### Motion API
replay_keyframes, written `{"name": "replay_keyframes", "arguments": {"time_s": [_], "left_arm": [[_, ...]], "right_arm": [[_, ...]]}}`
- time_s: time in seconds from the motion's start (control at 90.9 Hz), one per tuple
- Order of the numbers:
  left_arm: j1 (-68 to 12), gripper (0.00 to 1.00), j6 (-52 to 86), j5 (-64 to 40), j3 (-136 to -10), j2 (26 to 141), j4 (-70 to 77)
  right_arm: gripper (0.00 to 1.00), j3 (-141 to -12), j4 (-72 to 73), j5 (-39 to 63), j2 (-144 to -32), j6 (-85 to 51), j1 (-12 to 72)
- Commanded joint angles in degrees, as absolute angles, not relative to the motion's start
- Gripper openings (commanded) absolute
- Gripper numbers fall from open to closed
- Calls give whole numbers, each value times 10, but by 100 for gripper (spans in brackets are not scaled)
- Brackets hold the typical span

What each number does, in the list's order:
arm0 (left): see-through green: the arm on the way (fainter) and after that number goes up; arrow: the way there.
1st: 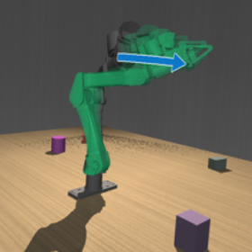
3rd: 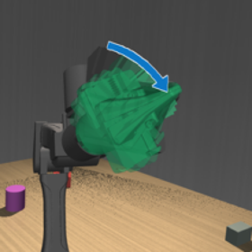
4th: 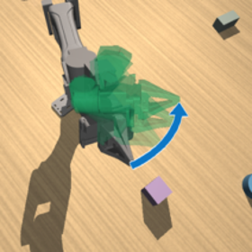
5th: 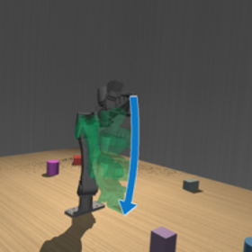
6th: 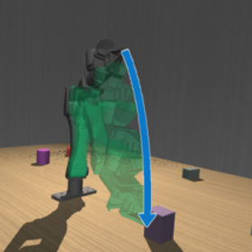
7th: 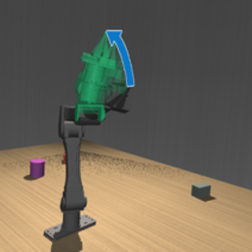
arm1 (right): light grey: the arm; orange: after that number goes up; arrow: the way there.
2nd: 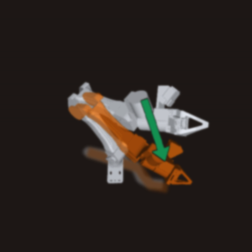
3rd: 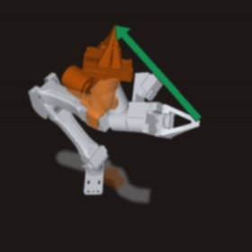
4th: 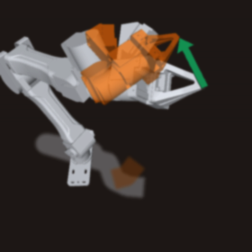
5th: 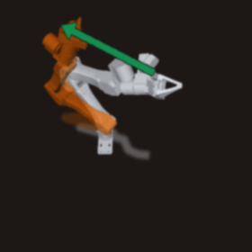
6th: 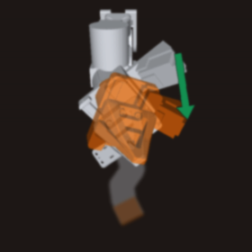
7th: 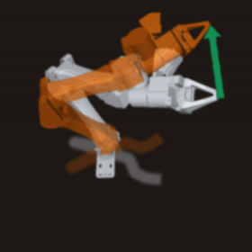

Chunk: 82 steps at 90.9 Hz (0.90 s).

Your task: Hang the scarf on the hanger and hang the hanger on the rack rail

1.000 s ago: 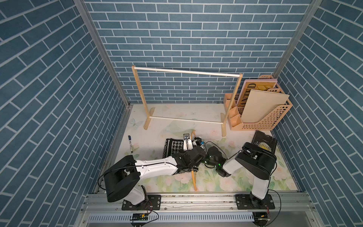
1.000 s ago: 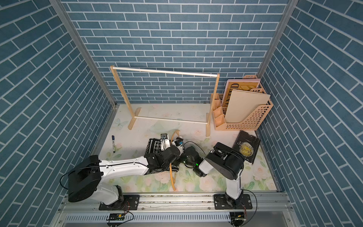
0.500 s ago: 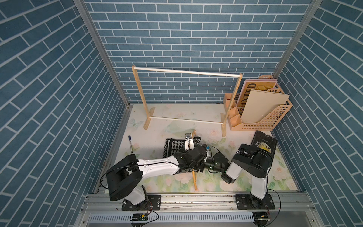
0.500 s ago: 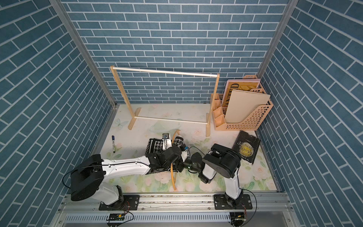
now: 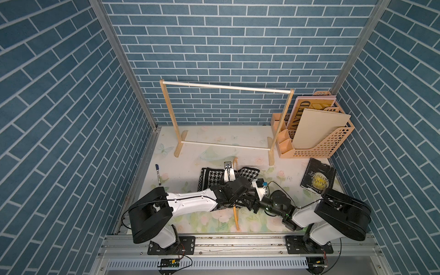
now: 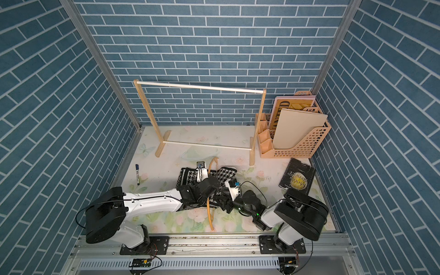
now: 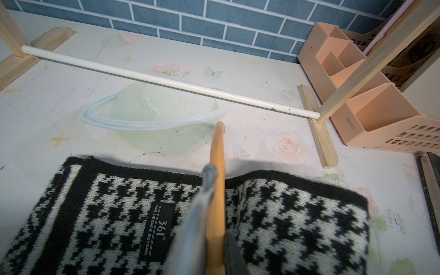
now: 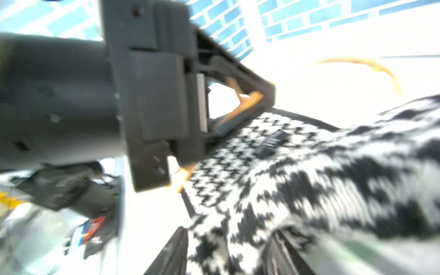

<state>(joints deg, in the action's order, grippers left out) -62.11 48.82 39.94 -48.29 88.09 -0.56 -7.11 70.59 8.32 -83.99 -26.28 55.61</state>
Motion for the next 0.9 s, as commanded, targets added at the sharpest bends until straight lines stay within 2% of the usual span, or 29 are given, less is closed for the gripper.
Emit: {"name": "replay_keyframes", "arguments": {"time_s": [0.0, 0.088, 0.143, 0.209, 0.319, 0.418, 0.583, 0.737, 0.891], "left_arm": [[-616, 0, 487, 379, -476, 891, -36], [-615, 0, 488, 378, -474, 892, -33], [-616, 0, 489, 376, -474, 892, -33], [-616, 0, 492, 373, -471, 891, -31], [-616, 0, 493, 371, -468, 888, -28], [-615, 0, 487, 371, -473, 888, -25], [-616, 0, 478, 380, -483, 884, -13], [-614, 0, 478, 386, -470, 878, 11], [-612, 0, 480, 382, -465, 885, 23]], "right_arm": [[49, -76, 582, -25, -793, -209, 558], [43, -110, 559, -37, -808, -183, 555], [34, -138, 562, -36, -836, -174, 554], [18, -166, 588, -26, -885, -173, 554], [4, -217, 663, 26, -978, -179, 555], [0, -271, 729, 90, -1071, -183, 563], [0, -327, 807, 175, -1199, -219, 597], [0, -288, 866, 195, -1203, -240, 606], [1, -276, 990, 297, -1234, -301, 622]]}}
